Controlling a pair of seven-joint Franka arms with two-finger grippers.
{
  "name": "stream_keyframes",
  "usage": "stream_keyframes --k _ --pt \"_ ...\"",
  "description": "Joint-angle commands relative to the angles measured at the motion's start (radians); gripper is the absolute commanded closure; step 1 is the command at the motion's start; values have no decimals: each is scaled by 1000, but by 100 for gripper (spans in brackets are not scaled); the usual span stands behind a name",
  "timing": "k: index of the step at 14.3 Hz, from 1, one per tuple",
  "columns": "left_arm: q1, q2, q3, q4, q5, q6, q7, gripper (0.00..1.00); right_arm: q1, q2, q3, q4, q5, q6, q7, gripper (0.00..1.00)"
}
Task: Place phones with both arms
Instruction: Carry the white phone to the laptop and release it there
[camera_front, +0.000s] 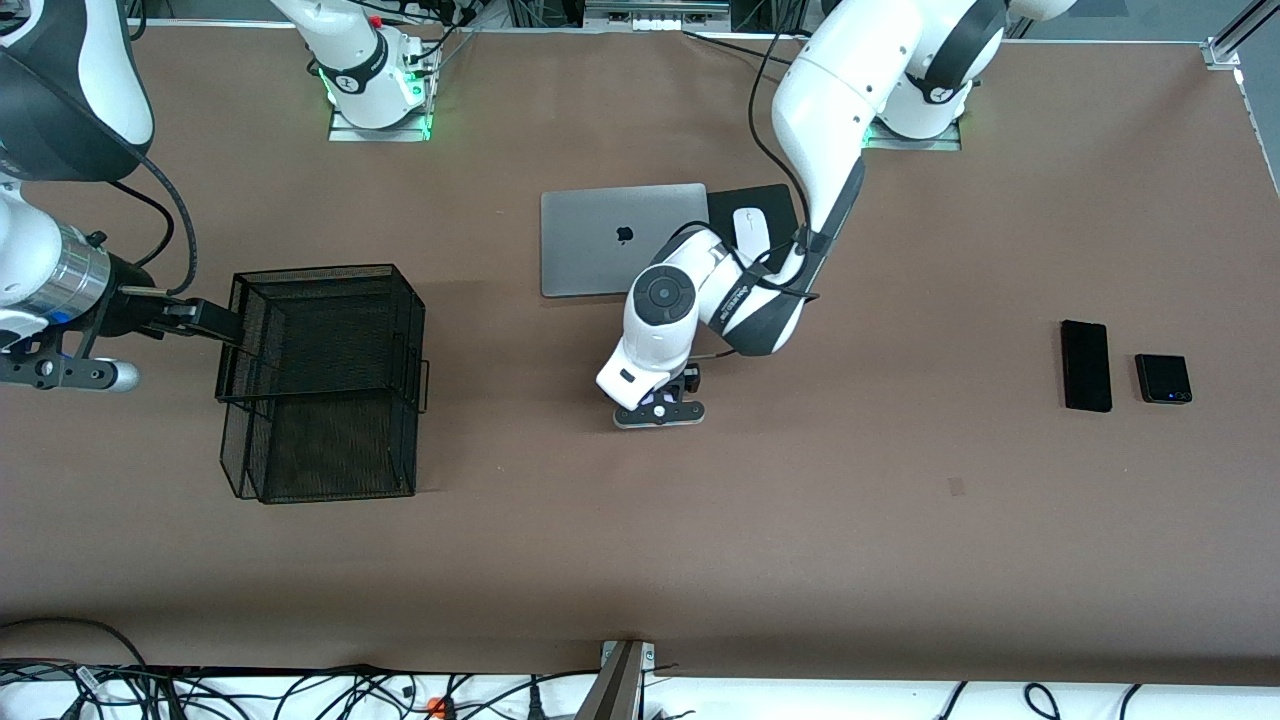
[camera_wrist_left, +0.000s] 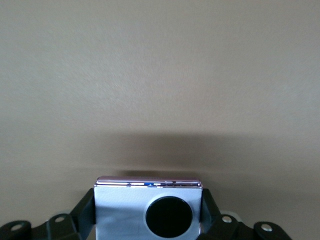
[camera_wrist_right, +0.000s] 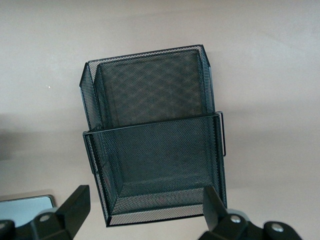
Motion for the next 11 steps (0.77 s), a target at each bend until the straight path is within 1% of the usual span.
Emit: stream_keyframes --k 1,2,3,4,6,9,11 --pt "-20 53 11 54 -33 20 9 100 -9 -21 9 -20 5 -4 12 0" --pt "-22 58 11 49 -33 34 9 100 -9 -21 9 -20 5 -5 10 0" --pt "-22 61 11 51 -33 36 9 73 -9 -21 9 -20 7 -5 10 0" --pt "-22 64 11 51 -31 36 9 53 -9 -21 9 -20 7 -5 10 0" --pt "-25 64 16 51 -30 37 -18 0 -9 -21 9 -20 5 -2 10 0" --pt "-18 44 21 54 -28 17 -21 0 -9 -21 8 -20 5 -2 10 0" --pt "8 12 24 55 -26 -73 -14 0 -9 -21 9 -20 5 -2 12 0"
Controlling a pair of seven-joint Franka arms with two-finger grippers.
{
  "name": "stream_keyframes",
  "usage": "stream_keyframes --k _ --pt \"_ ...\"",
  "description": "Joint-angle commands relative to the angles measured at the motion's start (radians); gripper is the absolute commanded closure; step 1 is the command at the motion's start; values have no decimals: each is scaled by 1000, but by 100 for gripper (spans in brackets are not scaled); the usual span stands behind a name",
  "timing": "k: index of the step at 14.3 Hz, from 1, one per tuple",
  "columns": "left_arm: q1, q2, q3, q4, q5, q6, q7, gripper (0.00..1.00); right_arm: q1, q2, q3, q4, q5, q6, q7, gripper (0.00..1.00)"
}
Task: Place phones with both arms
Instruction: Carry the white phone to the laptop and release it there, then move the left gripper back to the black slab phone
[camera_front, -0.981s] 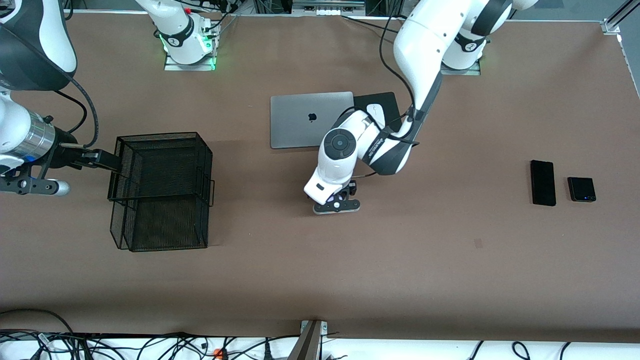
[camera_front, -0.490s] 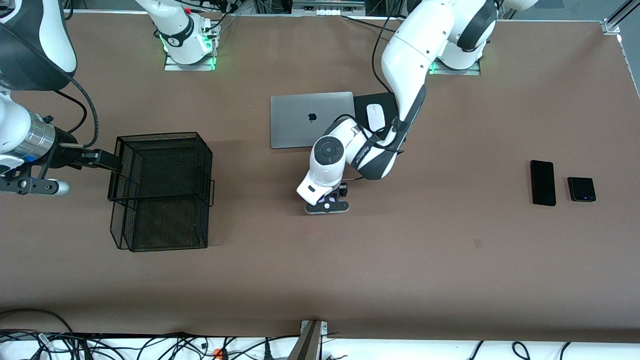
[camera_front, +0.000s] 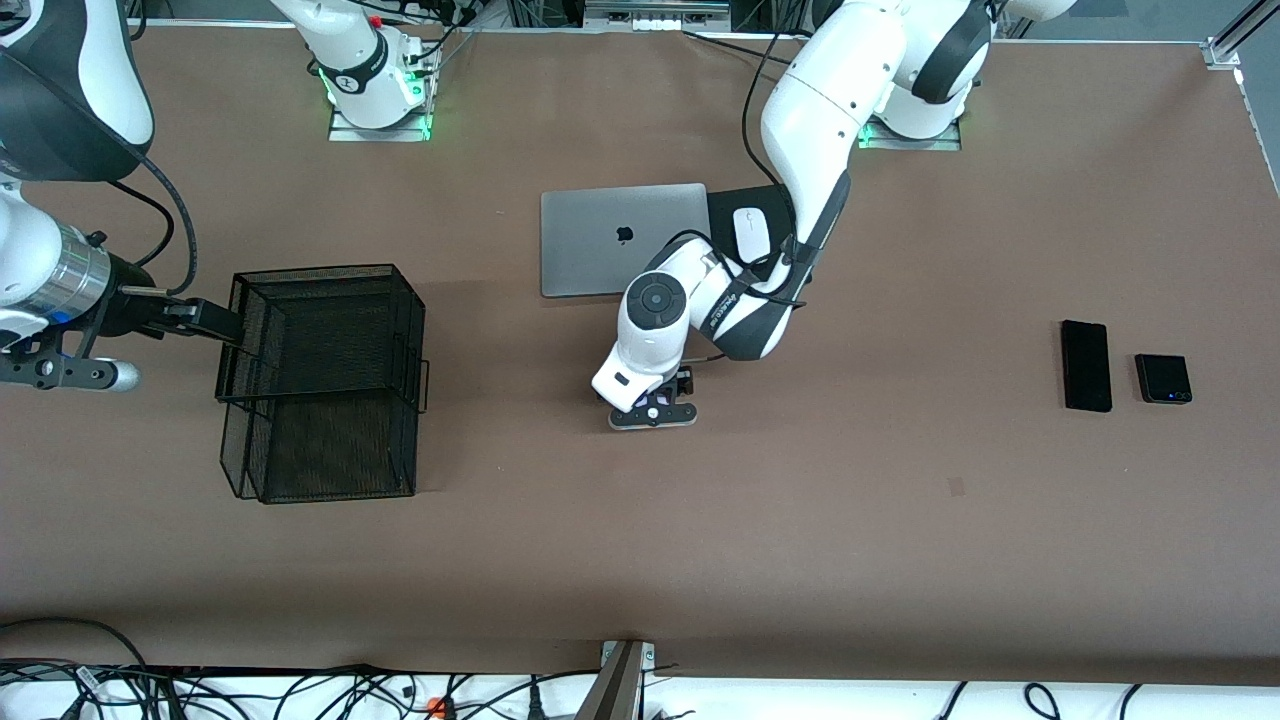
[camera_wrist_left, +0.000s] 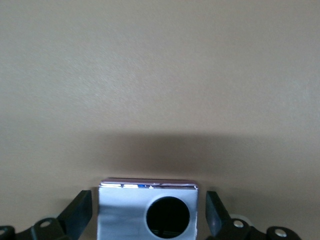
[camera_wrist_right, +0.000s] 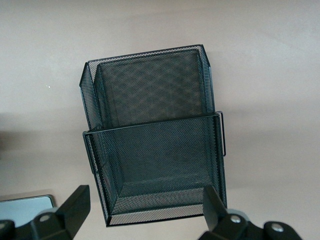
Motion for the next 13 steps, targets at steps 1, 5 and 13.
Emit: stream_keyframes --k 1,5,13 --pt "57 -64 13 19 -25 -150 25 0 -8 -21 9 -20 7 -2 12 0" --pt "206 -228 13 -119 -19 -349 204 0 -8 -19 11 -20 7 -3 10 0" --pt "583 -478 14 -418 121 -411 768 0 -9 -15 9 -20 7 10 9 0"
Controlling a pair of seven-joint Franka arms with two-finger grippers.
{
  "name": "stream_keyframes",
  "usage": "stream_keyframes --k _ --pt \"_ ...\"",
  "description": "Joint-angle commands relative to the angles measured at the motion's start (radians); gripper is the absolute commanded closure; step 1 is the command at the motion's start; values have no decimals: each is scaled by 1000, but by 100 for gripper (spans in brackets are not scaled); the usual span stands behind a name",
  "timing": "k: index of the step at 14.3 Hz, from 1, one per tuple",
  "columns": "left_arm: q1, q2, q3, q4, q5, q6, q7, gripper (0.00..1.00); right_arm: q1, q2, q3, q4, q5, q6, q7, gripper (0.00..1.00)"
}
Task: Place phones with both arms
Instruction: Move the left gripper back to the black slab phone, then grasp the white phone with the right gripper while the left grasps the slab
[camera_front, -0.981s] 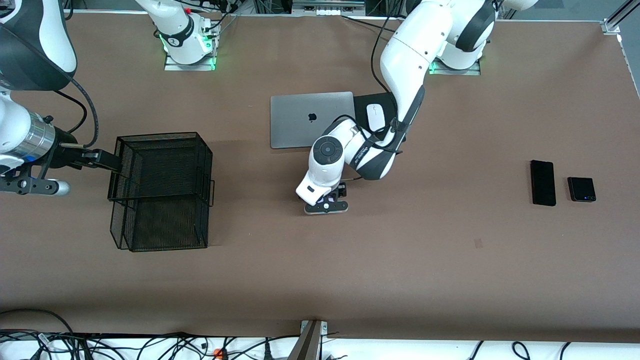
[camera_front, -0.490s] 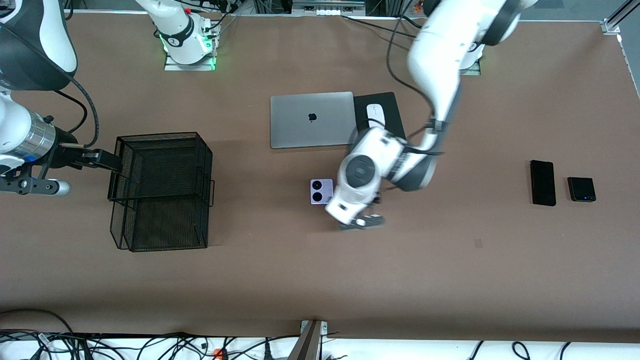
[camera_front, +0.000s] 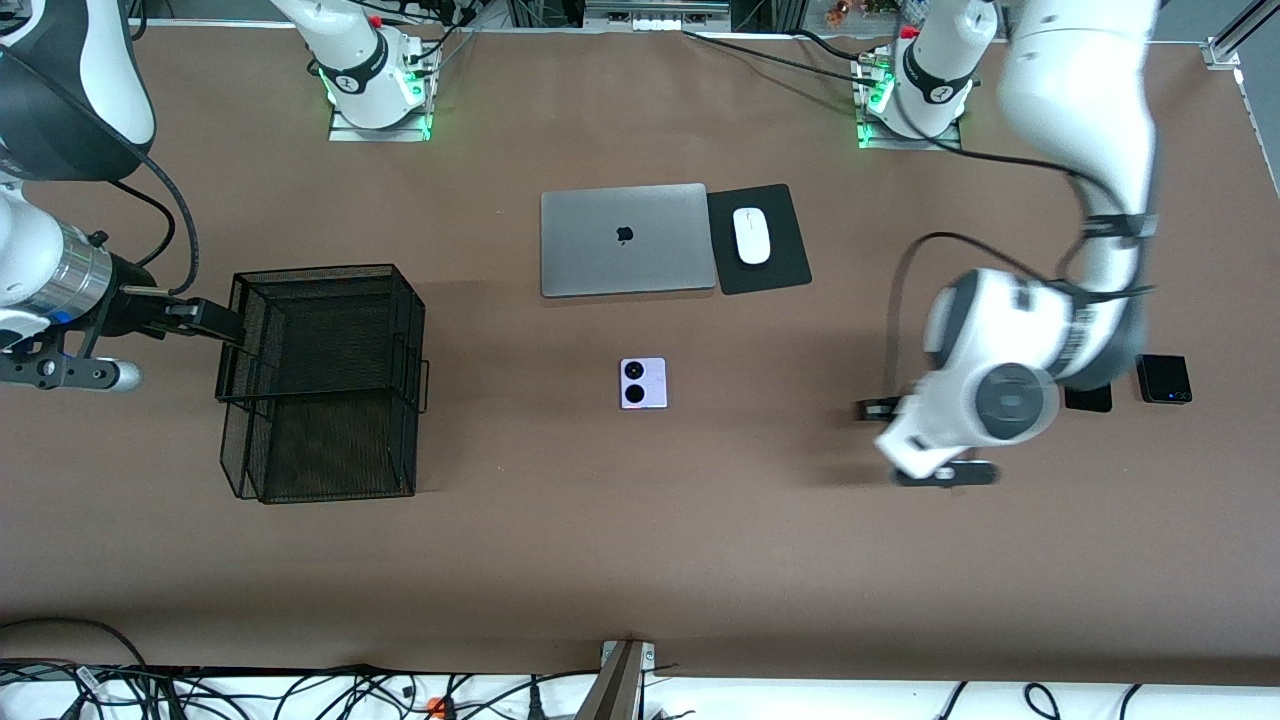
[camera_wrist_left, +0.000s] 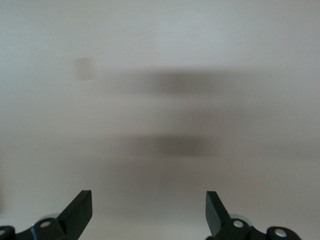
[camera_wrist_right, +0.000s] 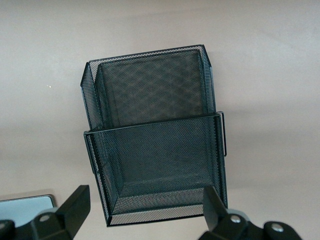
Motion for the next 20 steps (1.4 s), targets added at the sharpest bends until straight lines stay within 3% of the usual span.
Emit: stream_keyframes --k 1,3,6,9,12,15,17,20 --pt "126 -81 -18 -120 72 21 200 0 -10 -15 7 -20 7 8 9 0" --pt "240 -93 -18 -136 97 41 369 0 -8 -9 7 -20 7 19 9 0" --pt "367 -119 -18 -230 98 189 477 0 -6 -12 10 -20 2 14 -6 0" --pt "453 -127 -18 -354 98 376 589 0 27 4 68 -20 7 36 42 0" --pt "507 -118 -16 -485 98 583 623 0 192 91 68 -20 4 146 176 0" --pt "524 -111 -16 -543 118 631 623 0 375 198 60 -8 -47 334 407 0" --pt "578 -111 -19 -593 120 715 624 0 478 318 57 73 -88 381 510 0" --pt "592 -102 -19 -596 120 722 623 0 581 470 50 185 -192 384 544 0"
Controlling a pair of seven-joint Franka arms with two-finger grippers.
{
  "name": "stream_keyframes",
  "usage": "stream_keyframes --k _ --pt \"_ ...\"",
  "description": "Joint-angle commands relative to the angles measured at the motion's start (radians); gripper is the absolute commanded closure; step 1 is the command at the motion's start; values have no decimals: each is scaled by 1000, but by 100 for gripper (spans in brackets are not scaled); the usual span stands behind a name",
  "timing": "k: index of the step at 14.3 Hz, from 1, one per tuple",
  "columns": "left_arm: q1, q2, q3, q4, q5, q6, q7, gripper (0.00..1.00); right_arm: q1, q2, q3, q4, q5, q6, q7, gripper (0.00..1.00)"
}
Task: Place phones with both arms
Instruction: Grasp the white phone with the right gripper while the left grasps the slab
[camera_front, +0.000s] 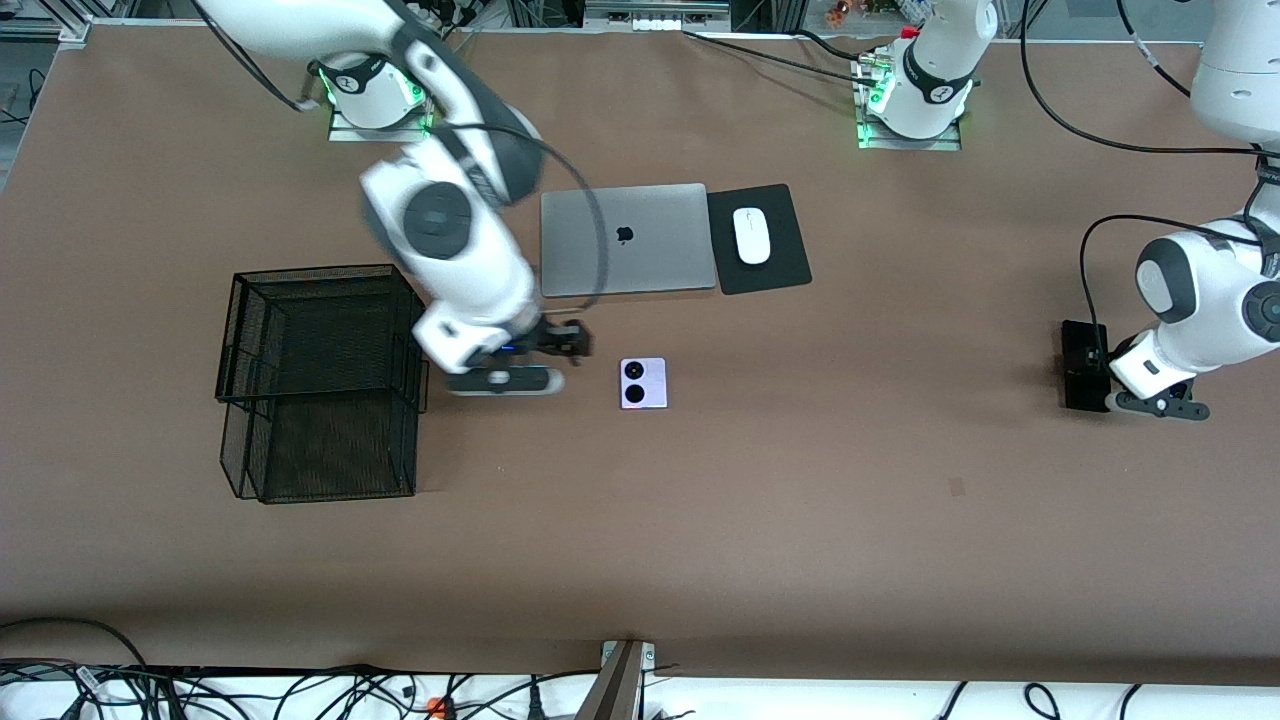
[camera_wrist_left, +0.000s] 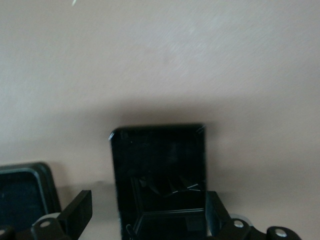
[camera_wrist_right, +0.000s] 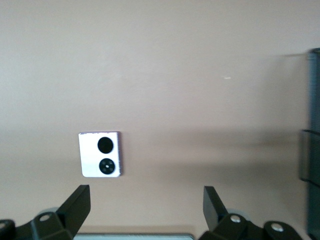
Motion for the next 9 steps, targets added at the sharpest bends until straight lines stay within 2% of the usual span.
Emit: stream_keyframes --k 1,5,9 --pt "30 -21 -16 -27 30 16 5 0 75 143 -32 136 -68 0 50 0" --pt "47 -15 -17 -28 25 17 -13 0 136 219 -56 138 -68 110 104 0" --pt "47 0 -22 -36 12 19 -36 0 238 293 -151 141 -68 250 214 0"
